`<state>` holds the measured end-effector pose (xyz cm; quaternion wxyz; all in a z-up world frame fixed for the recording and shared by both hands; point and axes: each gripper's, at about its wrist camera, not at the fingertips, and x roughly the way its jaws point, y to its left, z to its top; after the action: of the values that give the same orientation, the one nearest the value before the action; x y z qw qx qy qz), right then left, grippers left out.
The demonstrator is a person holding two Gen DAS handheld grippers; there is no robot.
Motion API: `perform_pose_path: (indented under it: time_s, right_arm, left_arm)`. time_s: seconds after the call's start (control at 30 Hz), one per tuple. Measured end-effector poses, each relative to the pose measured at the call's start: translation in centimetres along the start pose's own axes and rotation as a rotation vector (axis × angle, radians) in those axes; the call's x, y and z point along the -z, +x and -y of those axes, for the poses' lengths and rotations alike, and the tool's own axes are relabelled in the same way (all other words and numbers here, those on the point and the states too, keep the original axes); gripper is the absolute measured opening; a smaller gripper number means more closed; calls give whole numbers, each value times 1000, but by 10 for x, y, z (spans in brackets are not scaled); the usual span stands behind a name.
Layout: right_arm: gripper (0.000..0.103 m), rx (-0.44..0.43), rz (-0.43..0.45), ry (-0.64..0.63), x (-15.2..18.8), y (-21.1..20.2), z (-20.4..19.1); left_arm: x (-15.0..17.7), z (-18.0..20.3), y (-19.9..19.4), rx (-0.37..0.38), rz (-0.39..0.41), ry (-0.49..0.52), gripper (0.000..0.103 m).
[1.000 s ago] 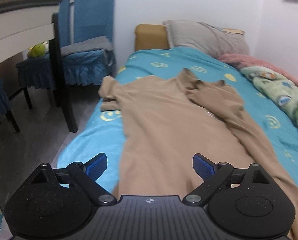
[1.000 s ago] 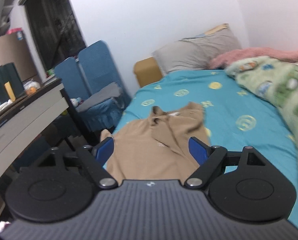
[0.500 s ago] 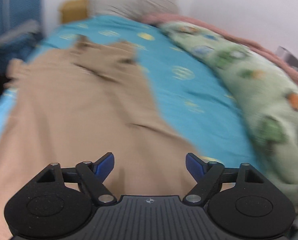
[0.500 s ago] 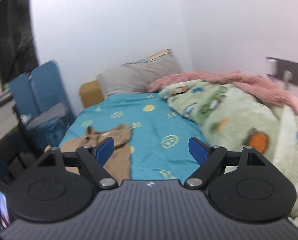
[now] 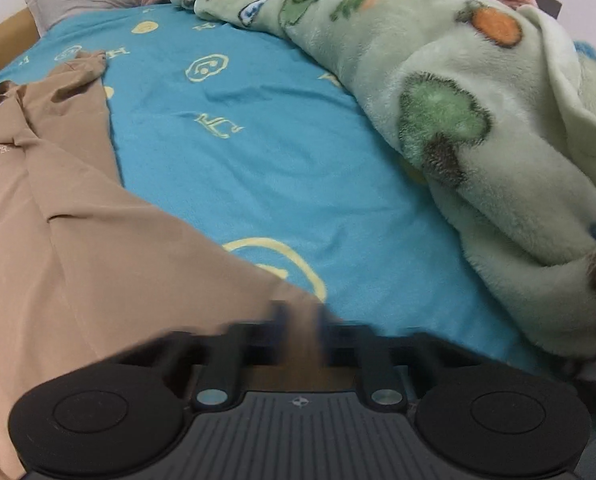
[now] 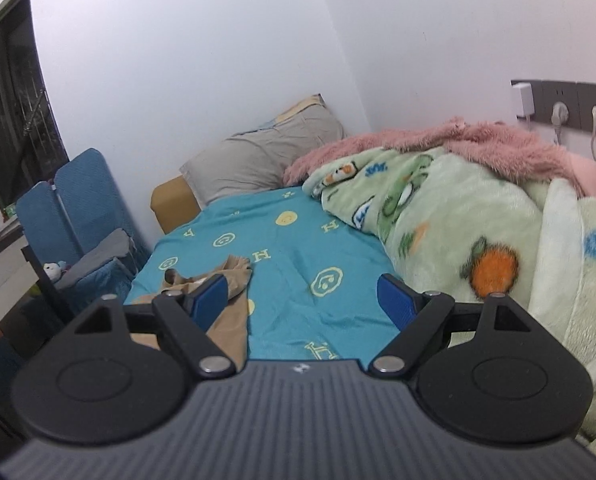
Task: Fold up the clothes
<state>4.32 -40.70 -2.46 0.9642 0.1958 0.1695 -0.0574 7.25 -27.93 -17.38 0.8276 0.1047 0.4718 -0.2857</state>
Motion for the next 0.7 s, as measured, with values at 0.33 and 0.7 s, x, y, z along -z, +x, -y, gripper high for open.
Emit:
perform_pose_path:
  time_s: [0.33,0.7]
  right_arm:
    - [83,-21,-15,2,1,0,-6]
    - [83,-57,-103,-100,17,5,-51]
  left_arm:
    - [25,-88,-124,164,166,-278,1]
    - [114,-189,-163,2,16,-512,2]
